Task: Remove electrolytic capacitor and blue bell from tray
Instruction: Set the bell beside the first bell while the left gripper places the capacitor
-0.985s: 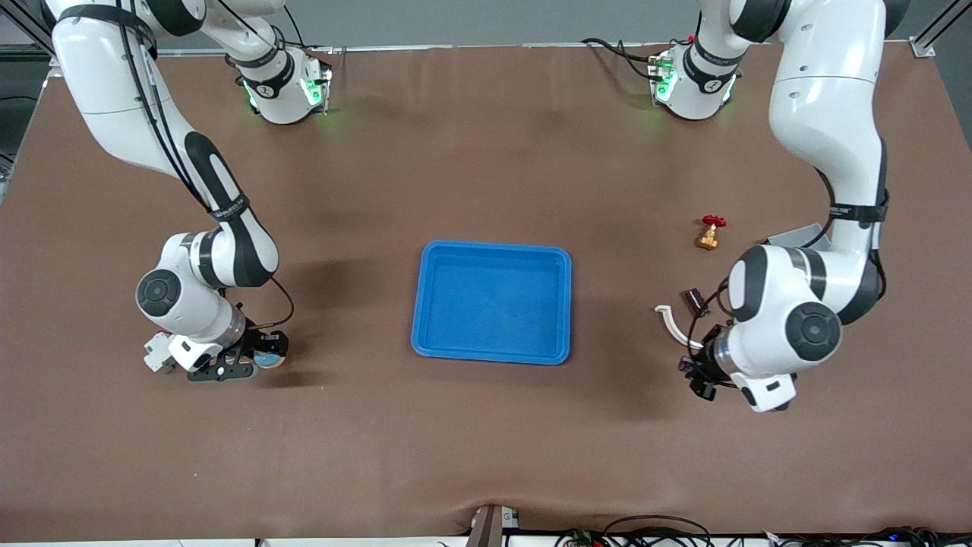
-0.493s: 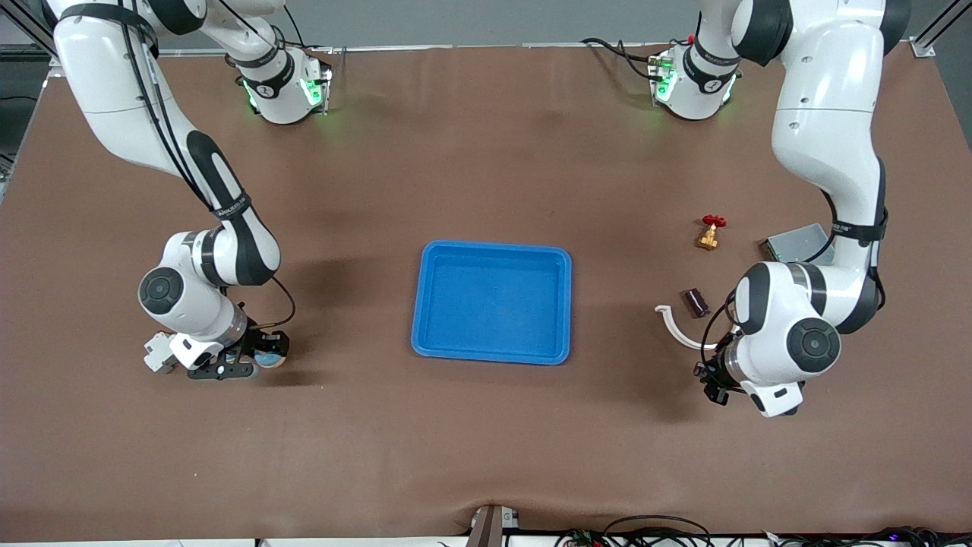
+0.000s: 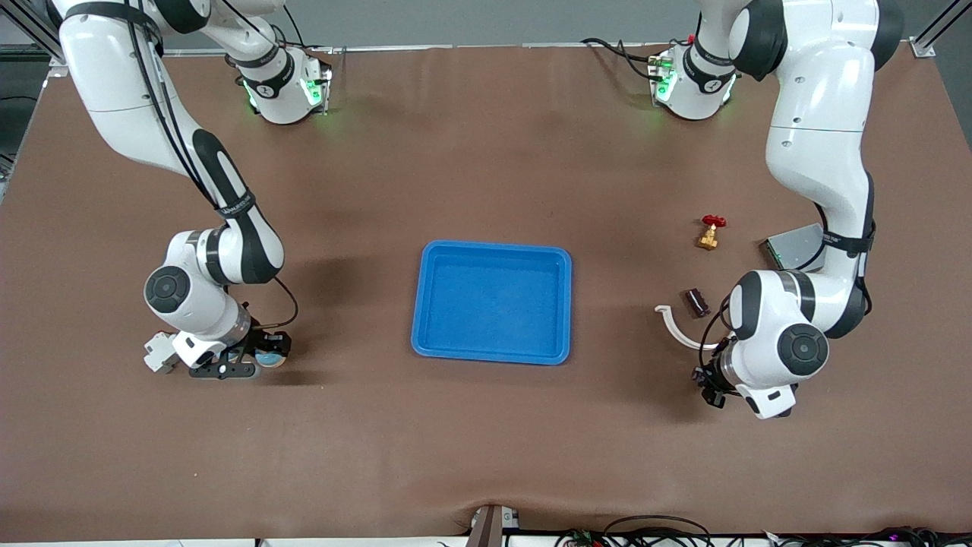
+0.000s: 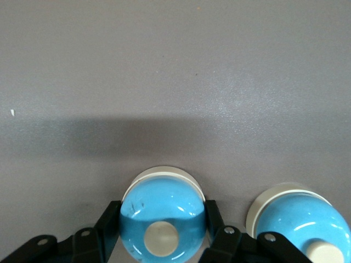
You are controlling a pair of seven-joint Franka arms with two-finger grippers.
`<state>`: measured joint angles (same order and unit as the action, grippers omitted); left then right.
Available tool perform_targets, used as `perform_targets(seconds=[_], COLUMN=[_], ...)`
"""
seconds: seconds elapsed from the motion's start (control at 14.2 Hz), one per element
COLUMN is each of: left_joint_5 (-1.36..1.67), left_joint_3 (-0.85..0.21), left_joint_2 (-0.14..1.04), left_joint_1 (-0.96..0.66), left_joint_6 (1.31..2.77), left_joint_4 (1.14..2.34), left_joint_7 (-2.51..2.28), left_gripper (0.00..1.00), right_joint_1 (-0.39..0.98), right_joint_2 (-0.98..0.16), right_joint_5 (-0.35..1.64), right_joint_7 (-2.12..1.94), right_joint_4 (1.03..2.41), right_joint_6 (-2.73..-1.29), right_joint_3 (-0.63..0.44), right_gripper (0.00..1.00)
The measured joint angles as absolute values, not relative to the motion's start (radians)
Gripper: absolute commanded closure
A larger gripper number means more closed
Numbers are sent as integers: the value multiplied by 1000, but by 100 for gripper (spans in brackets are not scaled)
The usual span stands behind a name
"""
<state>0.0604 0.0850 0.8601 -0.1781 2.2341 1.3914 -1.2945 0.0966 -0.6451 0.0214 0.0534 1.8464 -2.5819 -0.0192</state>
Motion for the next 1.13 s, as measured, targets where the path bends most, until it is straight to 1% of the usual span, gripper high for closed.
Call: perform_targets(seconds=[0.14, 0.21, 0.28, 0.84, 0.91, 0.99, 1.06, 1.13], left_joint_5=[60, 60, 60, 85, 85, 85, 85, 85], left_joint_3=[85, 85, 85, 82, 82, 81, 81, 81], left_joint_2=[861, 861, 861, 865, 866, 866, 866, 866], left_joint_1=[-163, -159, -156, -156, -156, -156, -156, -156], left_joint_6=[2235, 2235, 2235, 2256, 2256, 2257, 2257, 2257], left_joint_4=[1391, 1391, 1391, 1391, 1391, 1391, 1391, 1391], left_joint_7=[-1276, -1271, -1268, -1267, -1267, -1267, -1267, -1267], left_gripper=[100, 100, 100, 100, 97, 76, 42, 3], right_joint_1=[97, 97, 97, 103, 104, 104, 105, 105], right_joint_2=[-645, -645, -645, -644, -641, -638, -636, -634], right_joint_5=[21, 21, 21, 25, 25, 25, 25, 25], right_joint_7=[55, 55, 57, 69, 69, 69, 69, 69], right_joint_4=[1847, 1847, 1847, 1839, 1834, 1830, 1826, 1823], right_joint_6=[-2582, -2582, -2582, -2582, -2582, -2582, -2582, -2582], right_joint_3=[-20, -20, -20, -6, -5, -4, -2, -1], right_gripper=[100, 32, 0, 0, 0, 0, 0, 0])
